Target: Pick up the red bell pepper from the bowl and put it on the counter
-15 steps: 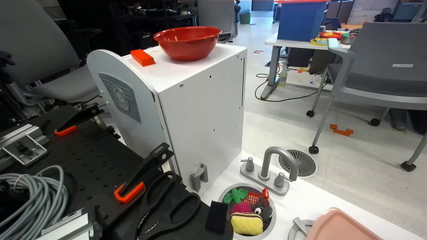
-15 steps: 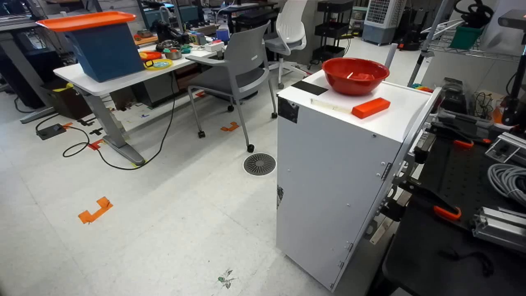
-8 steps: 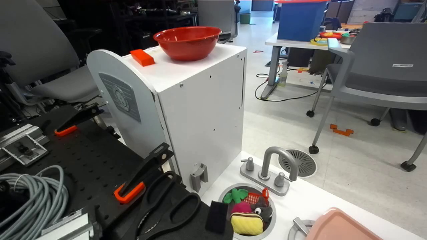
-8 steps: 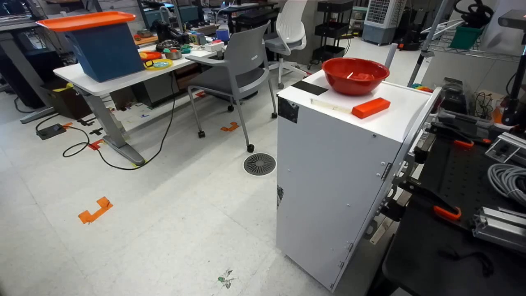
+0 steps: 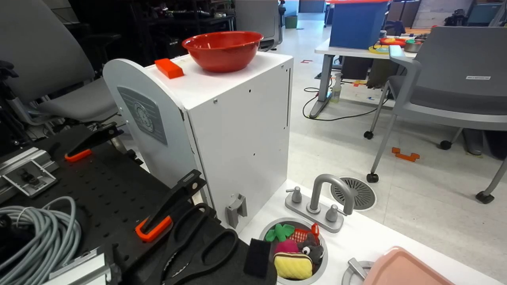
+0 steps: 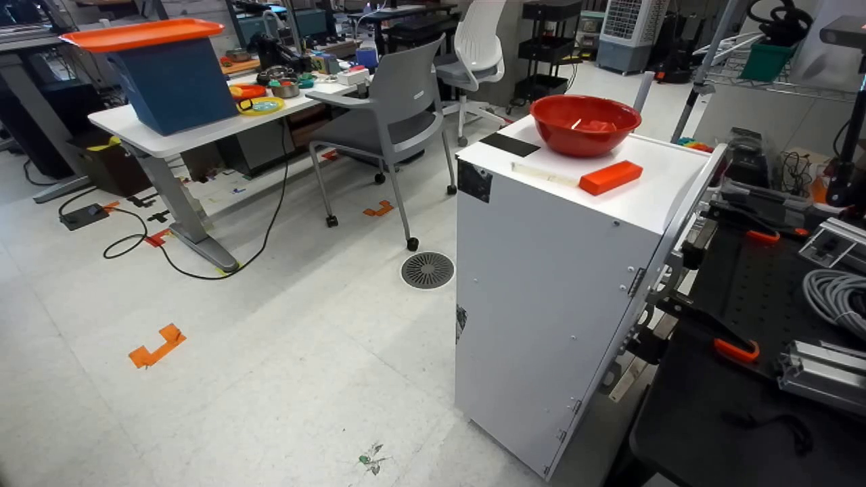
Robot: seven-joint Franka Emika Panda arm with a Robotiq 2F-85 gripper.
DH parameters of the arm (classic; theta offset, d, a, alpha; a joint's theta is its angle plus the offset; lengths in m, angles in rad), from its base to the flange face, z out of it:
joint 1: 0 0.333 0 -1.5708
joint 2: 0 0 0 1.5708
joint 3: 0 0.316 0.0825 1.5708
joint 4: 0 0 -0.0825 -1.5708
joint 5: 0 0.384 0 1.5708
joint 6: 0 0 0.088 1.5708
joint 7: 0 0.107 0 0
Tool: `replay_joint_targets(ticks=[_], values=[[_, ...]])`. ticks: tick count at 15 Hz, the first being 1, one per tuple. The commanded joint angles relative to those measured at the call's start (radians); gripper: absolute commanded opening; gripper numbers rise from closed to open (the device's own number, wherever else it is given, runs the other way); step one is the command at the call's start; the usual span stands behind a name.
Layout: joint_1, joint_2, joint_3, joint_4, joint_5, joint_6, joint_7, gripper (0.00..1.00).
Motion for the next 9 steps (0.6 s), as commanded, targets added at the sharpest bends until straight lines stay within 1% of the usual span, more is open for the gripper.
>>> replay_joint_targets(ticks=[1, 3, 5, 6, 9], values=[[-0.096, -0.116, 0.04, 0.004, -0.102, -0.102, 0.114, 1.0], [-0.123, -0.137, 0.048, 0.003, -0.128, -0.118, 0.139, 1.0], [-0.12, -0.15, 0.041, 0.003, -0.112, -0.113, 0.128, 1.0], [-0.116, -0.12, 0.033, 0.003, -0.101, -0.094, 0.103, 1.0], [-0.118, -0.131, 0.033, 0.003, -0.101, -0.094, 0.107, 1.0]])
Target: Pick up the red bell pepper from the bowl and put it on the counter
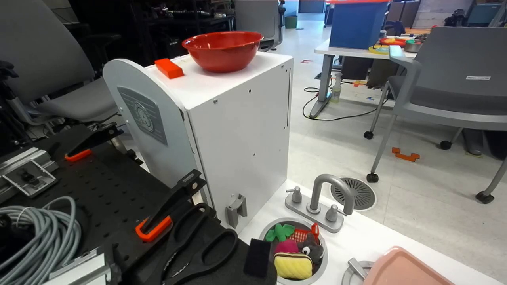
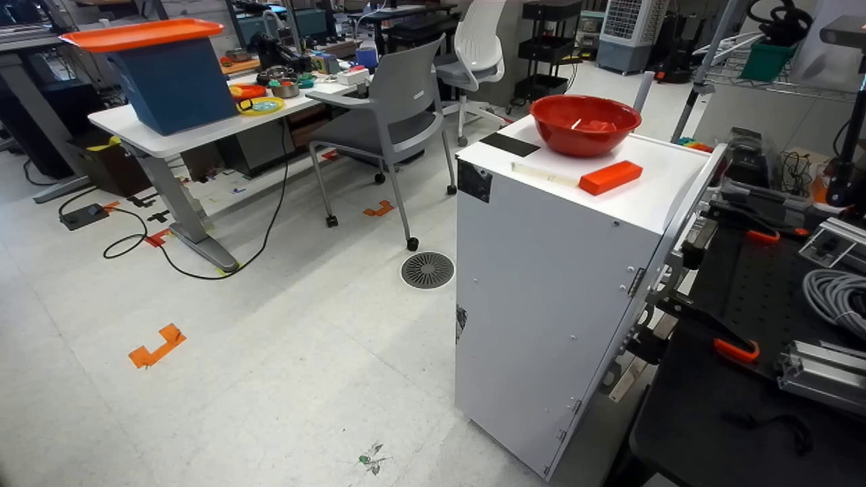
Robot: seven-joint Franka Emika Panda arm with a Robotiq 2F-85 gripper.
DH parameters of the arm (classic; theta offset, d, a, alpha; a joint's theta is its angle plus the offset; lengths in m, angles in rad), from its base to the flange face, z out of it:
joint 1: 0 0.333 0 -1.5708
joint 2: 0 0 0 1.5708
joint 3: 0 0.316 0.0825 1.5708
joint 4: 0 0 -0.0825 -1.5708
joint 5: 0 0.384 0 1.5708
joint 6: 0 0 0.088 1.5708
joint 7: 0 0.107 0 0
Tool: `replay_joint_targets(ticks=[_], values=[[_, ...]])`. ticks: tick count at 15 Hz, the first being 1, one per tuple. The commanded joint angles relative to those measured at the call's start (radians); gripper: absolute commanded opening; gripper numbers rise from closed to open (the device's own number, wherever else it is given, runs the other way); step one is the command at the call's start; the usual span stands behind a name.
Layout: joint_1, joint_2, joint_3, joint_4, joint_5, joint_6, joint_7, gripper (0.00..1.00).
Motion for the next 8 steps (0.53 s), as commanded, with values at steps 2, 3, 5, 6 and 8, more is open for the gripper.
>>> replay_joint_targets(ticks=[2, 3, 5, 6, 8], values=[[-0.005, 0.0, 0.004, 0.002, 0.003, -0.002, -0.002, 1.0], [-0.012, 0.004, 0.0, 0.003, 0.001, -0.004, -0.001, 1.0], [-0.033, 0.015, 0.0, 0.008, -0.025, 0.001, 0.002, 1.0], [-0.053, 0.03, -0.012, 0.015, -0.037, 0.005, -0.003, 1.0], [-0.095, 0.054, -0.029, 0.027, -0.069, 0.014, -0.004, 1.0]])
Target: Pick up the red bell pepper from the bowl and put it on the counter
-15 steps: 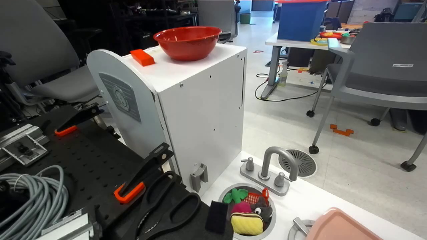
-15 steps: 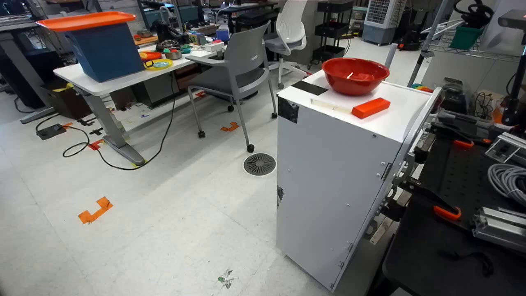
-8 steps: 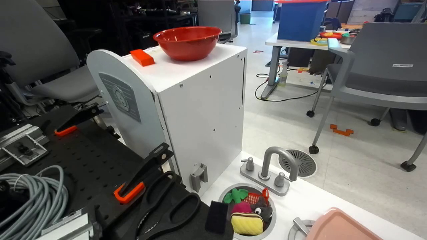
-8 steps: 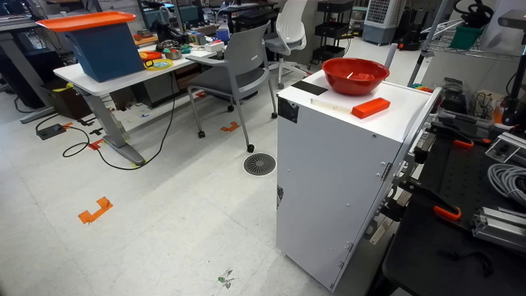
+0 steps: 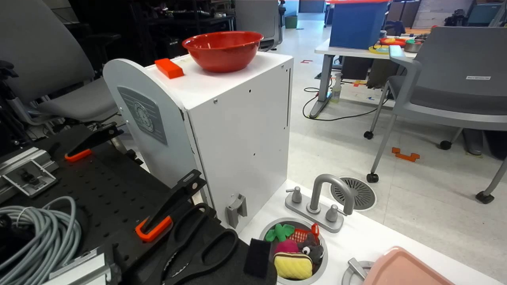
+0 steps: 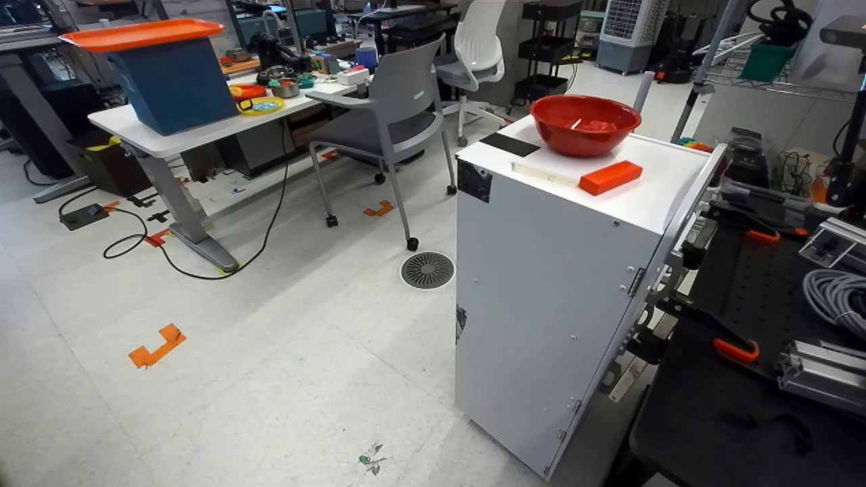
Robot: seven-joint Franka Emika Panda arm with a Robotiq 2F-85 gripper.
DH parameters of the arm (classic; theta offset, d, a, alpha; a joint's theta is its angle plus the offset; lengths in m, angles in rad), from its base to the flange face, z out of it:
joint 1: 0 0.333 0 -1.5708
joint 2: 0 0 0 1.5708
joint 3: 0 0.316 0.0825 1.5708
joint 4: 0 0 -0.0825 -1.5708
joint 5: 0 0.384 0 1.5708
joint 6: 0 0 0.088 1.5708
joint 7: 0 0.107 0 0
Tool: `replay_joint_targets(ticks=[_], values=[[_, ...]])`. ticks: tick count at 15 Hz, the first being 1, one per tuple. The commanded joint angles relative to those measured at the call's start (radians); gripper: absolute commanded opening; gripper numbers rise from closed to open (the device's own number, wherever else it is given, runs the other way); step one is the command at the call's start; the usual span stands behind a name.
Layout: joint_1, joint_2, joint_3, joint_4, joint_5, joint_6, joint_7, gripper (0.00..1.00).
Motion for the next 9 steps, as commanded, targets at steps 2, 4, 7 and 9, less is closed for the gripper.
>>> replay_joint_targets(ticks=[2, 4, 7, 9], values=[[-0.095, 0.073, -0.043, 0.052, -0.075, 0.012, -0.009, 1.0], [-0.119, 0.101, -0.053, 0.077, -0.092, 0.013, -0.007, 1.0], [-0.118, 0.145, -0.077, 0.117, -0.09, 0.024, -0.034, 1.0], [-0.108, 0.177, -0.095, 0.135, -0.08, 0.051, -0.072, 1.0]])
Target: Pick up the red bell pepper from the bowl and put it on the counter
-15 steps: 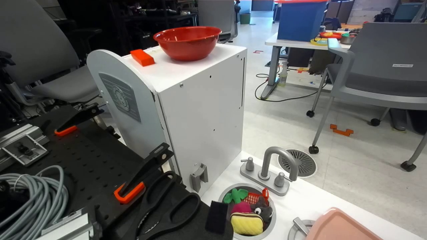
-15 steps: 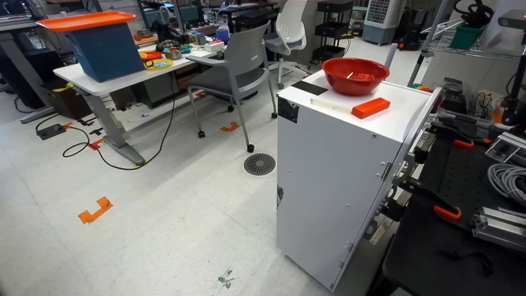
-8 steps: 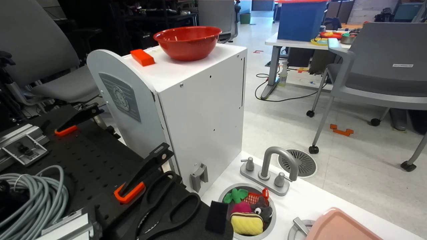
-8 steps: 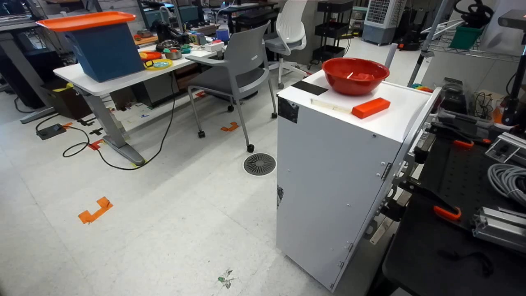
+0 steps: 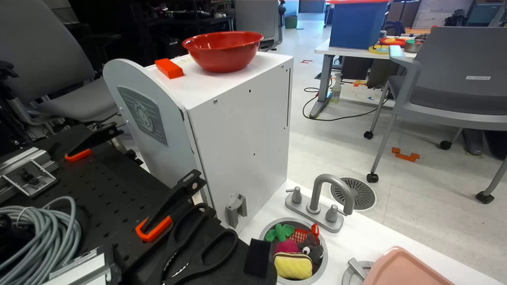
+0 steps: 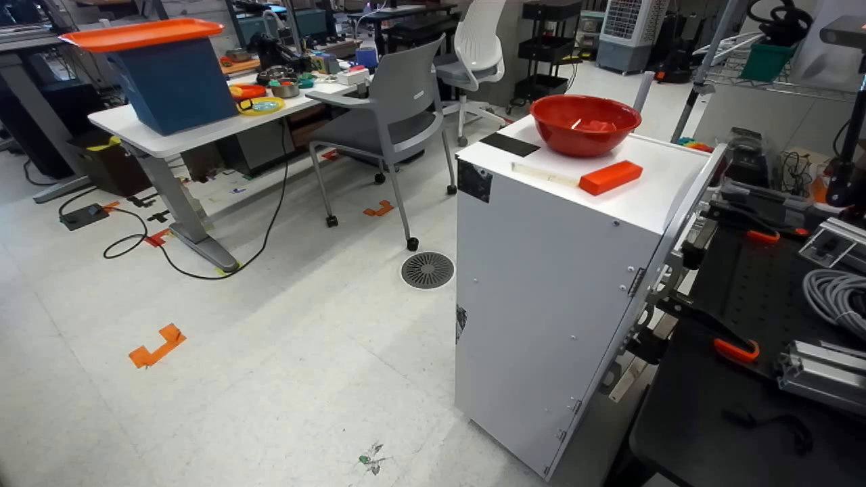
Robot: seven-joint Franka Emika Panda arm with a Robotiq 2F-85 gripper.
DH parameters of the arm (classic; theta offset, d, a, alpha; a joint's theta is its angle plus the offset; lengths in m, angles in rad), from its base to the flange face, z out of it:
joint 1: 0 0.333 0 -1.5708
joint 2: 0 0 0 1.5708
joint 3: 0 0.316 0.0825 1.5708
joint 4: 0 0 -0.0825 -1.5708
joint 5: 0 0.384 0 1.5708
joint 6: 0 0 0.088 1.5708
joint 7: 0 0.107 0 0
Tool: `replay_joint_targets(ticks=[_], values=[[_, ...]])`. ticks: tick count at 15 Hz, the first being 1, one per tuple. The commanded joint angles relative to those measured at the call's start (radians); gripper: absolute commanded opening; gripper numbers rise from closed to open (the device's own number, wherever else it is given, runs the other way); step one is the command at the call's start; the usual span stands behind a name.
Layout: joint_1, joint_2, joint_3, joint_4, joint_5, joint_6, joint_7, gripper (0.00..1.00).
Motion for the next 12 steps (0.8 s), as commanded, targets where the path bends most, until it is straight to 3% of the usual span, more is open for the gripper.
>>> replay_joint_targets(ticks=[1, 6, 11, 12], values=[[0.02, 0.081, -0.045, 0.054, -0.001, 0.05, -0.075, 1.0], [0.065, 0.149, -0.061, 0.069, -0.004, 0.178, -0.209, 1.0], [0.121, 0.162, -0.084, 0.041, 0.082, 0.242, -0.224, 1.0], [0.092, 0.162, -0.059, 0.049, 0.035, 0.217, -0.185, 1.0]])
